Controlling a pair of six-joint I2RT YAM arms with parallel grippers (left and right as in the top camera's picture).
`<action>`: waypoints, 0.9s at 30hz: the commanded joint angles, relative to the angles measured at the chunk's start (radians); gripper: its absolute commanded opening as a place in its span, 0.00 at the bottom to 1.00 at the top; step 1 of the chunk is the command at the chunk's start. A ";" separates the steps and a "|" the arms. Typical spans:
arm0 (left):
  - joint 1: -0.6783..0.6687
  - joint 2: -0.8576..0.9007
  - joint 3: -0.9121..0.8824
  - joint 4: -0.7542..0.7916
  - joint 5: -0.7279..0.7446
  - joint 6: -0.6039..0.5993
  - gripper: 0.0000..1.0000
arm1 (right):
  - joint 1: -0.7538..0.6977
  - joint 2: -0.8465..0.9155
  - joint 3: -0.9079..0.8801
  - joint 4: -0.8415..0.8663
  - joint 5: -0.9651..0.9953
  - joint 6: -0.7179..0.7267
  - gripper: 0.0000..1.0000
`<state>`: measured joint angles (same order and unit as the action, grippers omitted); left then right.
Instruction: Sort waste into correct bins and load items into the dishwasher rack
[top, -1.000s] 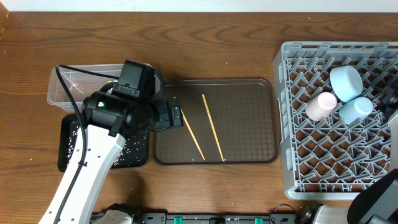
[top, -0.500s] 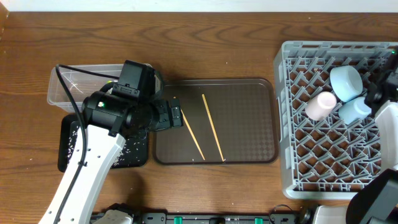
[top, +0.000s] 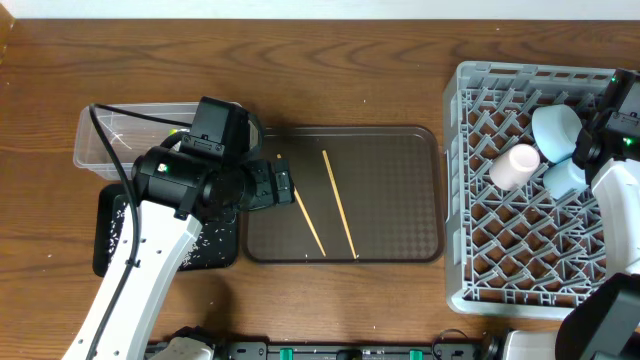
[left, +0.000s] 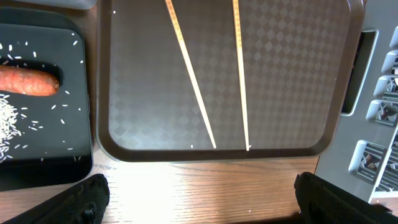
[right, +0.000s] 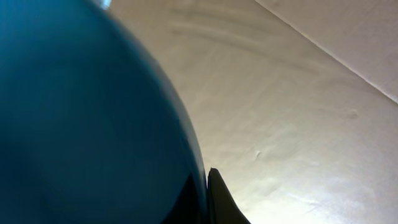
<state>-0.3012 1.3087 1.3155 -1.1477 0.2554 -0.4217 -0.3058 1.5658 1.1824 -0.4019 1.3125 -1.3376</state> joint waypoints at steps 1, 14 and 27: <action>0.005 -0.007 0.020 -0.003 -0.006 0.002 0.98 | 0.035 -0.033 -0.001 -0.002 0.020 -0.002 0.08; 0.005 -0.007 0.020 -0.003 -0.005 0.002 0.98 | 0.085 -0.079 -0.001 -0.009 0.023 -0.002 0.01; 0.005 -0.007 0.020 -0.003 -0.006 0.002 0.98 | -0.049 -0.188 0.001 0.032 0.027 -0.085 0.01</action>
<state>-0.3012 1.3087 1.3155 -1.1477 0.2558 -0.4217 -0.2958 1.4052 1.1786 -0.3832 1.3087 -1.3708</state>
